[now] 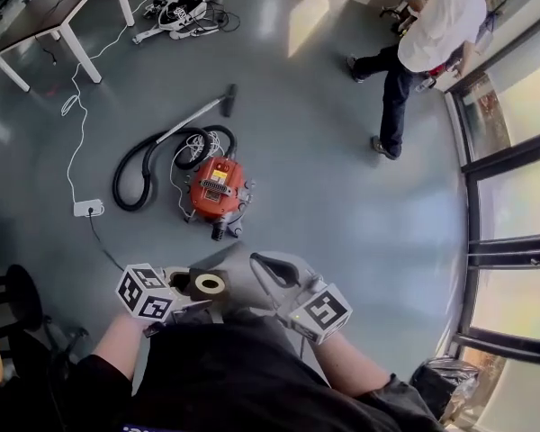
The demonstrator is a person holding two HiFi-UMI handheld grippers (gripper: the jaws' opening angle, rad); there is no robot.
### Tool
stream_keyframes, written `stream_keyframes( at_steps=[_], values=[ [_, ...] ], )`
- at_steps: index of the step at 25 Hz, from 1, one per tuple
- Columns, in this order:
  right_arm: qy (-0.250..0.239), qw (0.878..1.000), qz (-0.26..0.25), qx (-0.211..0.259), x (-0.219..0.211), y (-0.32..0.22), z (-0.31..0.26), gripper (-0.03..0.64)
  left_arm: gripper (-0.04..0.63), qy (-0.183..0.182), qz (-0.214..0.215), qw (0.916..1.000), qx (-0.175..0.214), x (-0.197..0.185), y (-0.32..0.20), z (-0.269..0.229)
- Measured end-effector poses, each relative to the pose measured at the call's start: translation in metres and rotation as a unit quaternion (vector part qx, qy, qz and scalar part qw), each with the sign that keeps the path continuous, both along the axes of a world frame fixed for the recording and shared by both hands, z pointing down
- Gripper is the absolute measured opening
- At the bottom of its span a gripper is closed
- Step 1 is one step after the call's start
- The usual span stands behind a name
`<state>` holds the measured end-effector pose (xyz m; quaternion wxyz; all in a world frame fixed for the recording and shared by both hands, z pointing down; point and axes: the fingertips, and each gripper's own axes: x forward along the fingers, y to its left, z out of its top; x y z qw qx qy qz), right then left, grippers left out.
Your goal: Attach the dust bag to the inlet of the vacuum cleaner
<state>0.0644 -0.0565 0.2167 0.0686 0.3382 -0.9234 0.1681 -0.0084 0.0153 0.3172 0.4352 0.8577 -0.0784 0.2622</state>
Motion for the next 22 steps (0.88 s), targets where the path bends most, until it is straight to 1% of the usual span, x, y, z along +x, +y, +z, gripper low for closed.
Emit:
stream_keyframes(
  at_steps=[4,7,13,18,22],
  values=[
    [-0.001,1.0,0.004,-0.009,0.009,-0.004,0.012,-0.006,0.264,0.0,0.001,0.9999,-0.013,0.007,0.005,0.006],
    [-0.003,1.0,0.007,-0.014,0.003,-0.009,0.019,-0.006,0.264,0.008,0.004,0.9998,-0.019,0.004,0.004,0.014],
    [0.009,0.999,0.025,-0.026,-0.017,-0.022,0.029,-0.006,0.264,0.009,0.025,0.9992,-0.03,-0.013,0.0,0.031],
    [0.022,0.998,0.046,-0.041,-0.036,-0.028,0.044,-0.006,0.263,0.017,0.051,0.9972,-0.051,-0.033,-0.001,0.05],
    [0.028,0.997,0.06,-0.048,-0.046,-0.031,0.062,-0.006,0.262,0.025,0.057,0.9955,-0.071,-0.043,-0.004,0.077]
  ],
)
